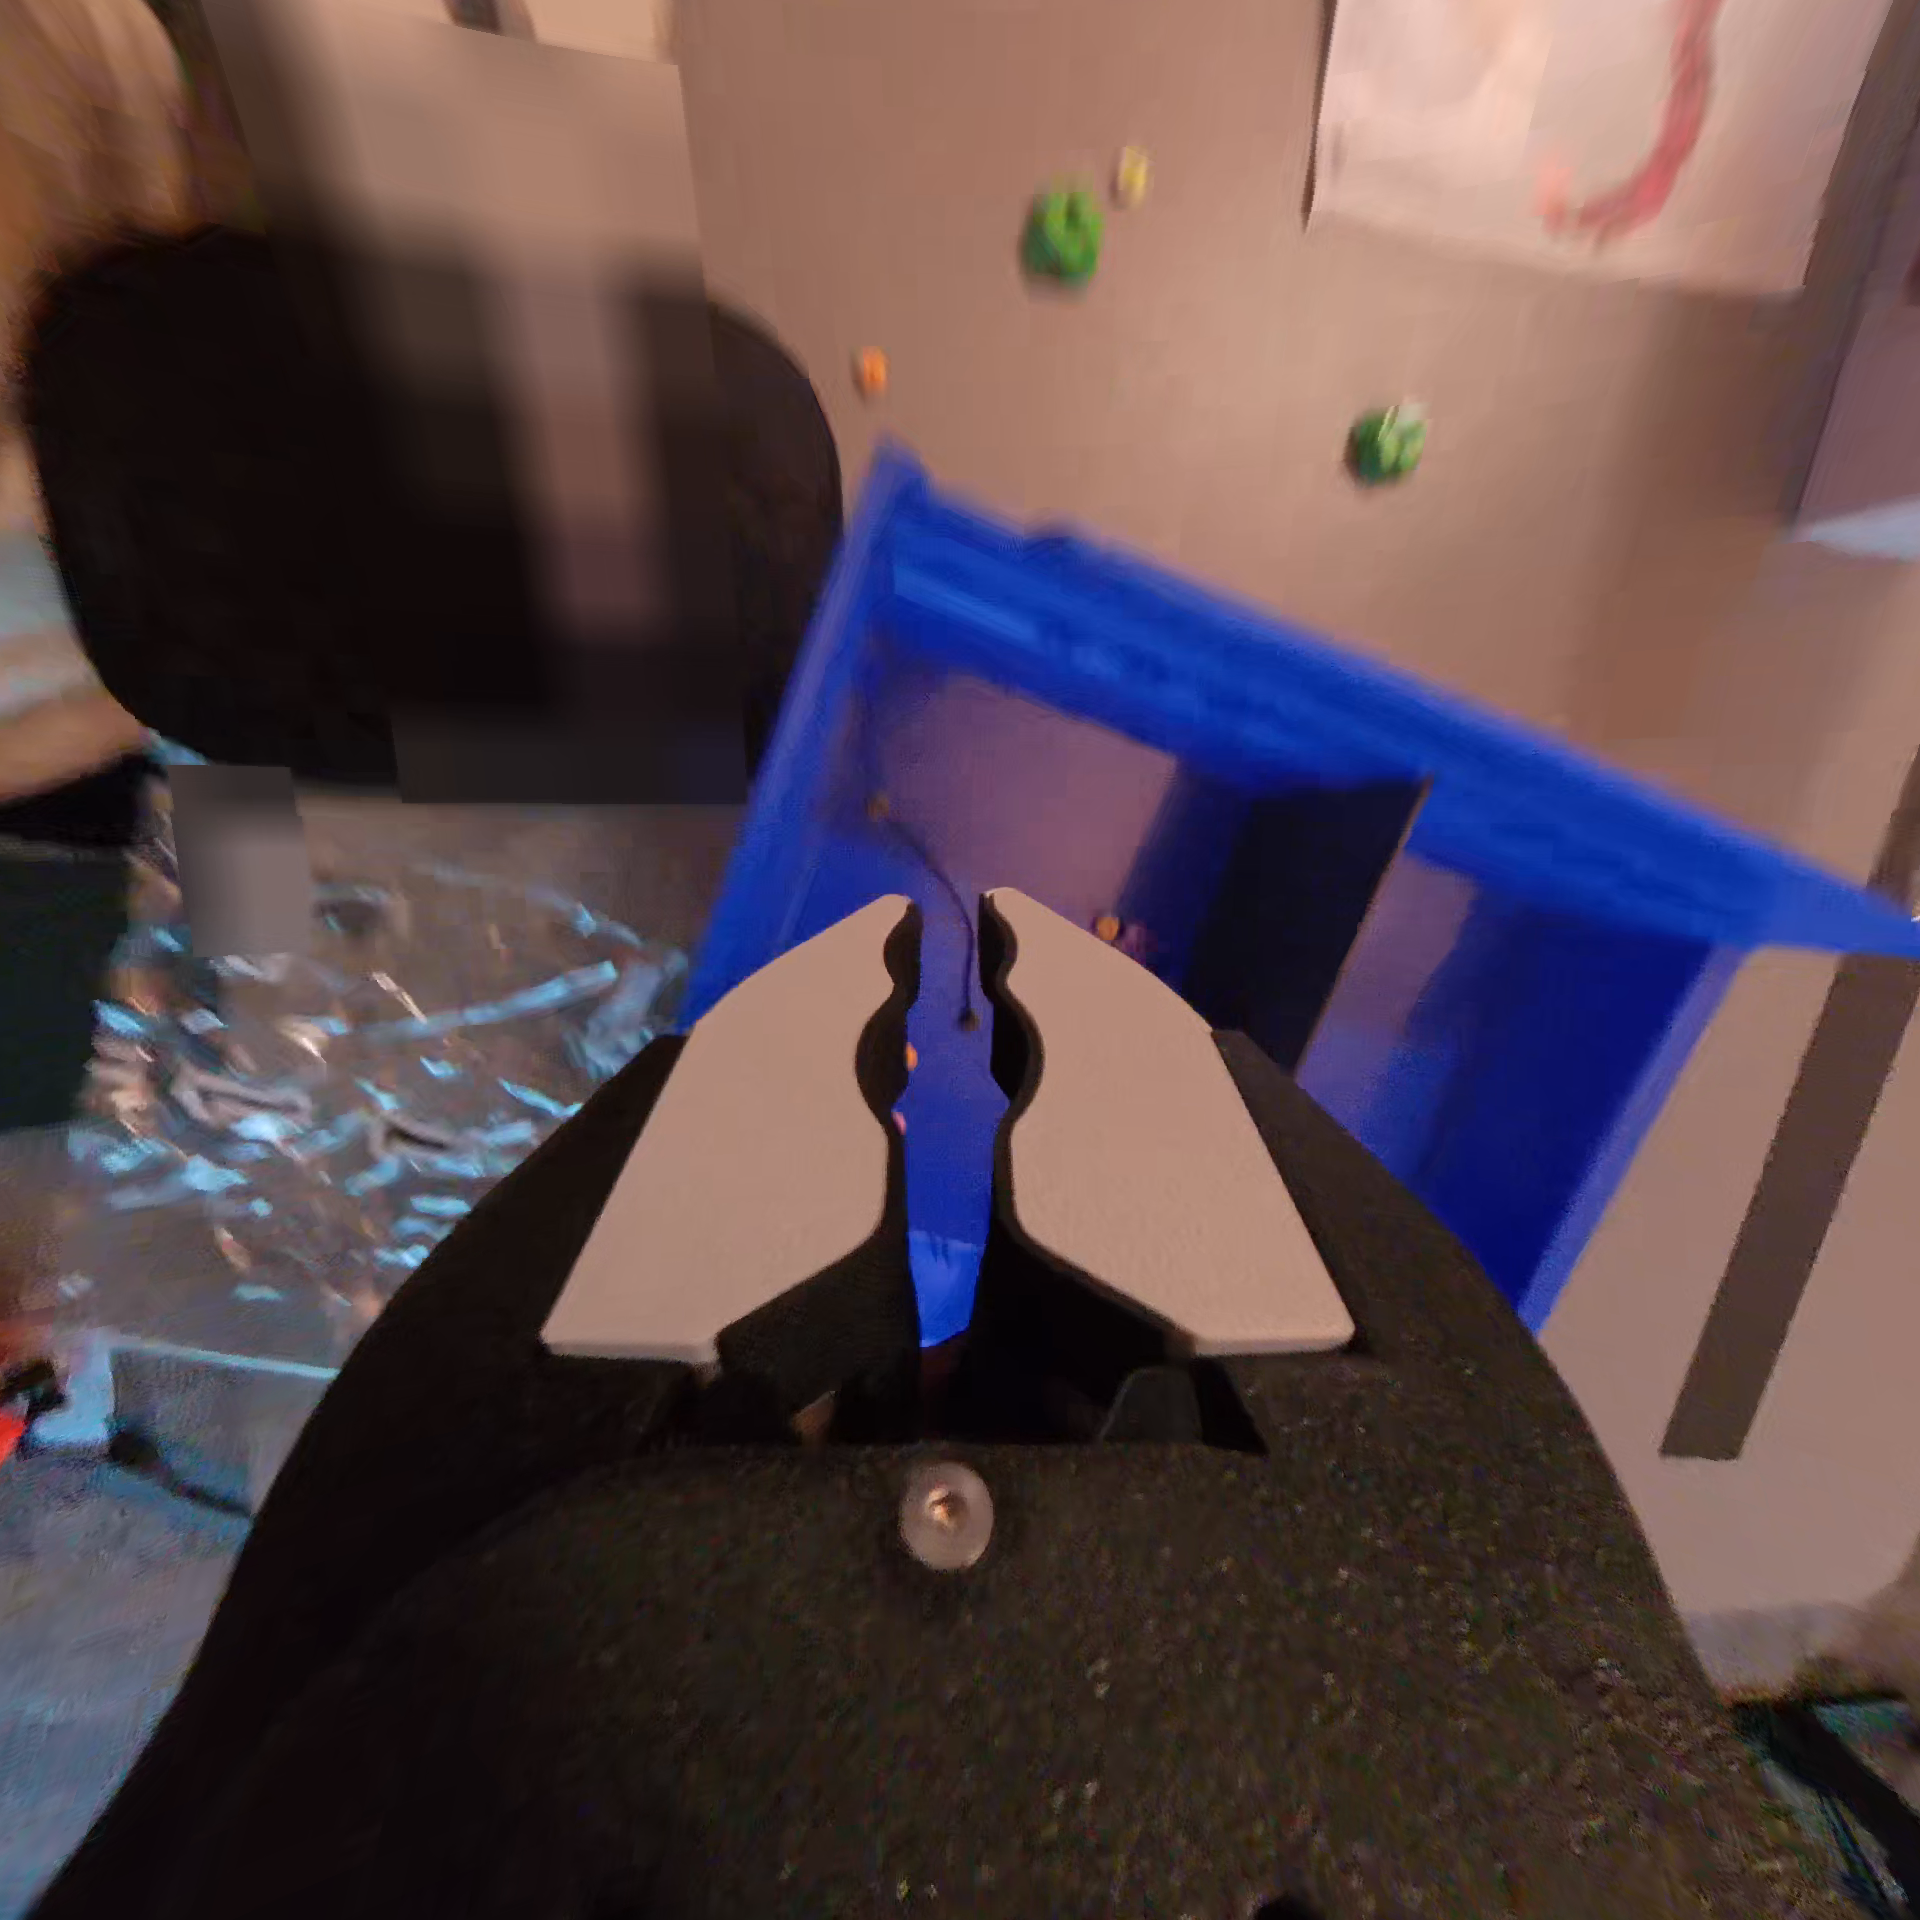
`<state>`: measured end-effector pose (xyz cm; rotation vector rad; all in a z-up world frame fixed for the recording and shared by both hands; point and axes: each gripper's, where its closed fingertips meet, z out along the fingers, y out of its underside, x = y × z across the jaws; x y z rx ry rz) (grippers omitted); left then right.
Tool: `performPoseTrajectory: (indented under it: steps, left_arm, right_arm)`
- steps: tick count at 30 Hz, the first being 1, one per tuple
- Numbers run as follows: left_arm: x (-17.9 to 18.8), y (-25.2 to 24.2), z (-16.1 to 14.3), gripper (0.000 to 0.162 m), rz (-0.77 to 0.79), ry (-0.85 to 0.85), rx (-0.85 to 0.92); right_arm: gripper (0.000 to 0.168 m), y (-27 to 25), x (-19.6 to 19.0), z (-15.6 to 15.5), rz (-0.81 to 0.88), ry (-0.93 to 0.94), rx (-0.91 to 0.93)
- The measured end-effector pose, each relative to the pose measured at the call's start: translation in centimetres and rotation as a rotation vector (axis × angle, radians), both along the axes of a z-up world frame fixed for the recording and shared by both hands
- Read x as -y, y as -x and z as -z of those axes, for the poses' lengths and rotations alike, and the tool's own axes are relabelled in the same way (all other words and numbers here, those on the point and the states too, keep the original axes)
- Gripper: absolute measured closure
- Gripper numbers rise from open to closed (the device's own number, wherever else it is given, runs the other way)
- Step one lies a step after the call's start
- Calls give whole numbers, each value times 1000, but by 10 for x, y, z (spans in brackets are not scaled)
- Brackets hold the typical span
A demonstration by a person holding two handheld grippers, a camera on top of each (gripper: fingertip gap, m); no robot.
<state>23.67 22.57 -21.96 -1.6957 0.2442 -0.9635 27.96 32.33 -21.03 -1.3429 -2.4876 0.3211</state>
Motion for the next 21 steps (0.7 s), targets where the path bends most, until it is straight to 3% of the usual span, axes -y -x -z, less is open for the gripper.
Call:
performPoseTrajectory:
  steps: [5, 9, 17, 21]
  left_arm:
    - [-1, 3, 1, 162, -5, 2, 0]
    - [-2, 3, 2, 162, -5, 6, 0]
    - [-2, 3, 3, 162, -12, 8, 3]
    - [-2, 3, 4, 162, -15, 13, 1]
  right_arm:
    - [156, -43, -25, 72, -25, -12, 297]
    - [157, -53, -29, 95, -43, -28, 386]
    - [161, -56, -33, 103, -55, -41, 408]
    - [161, -25, -21, 60, -16, -6, 187]
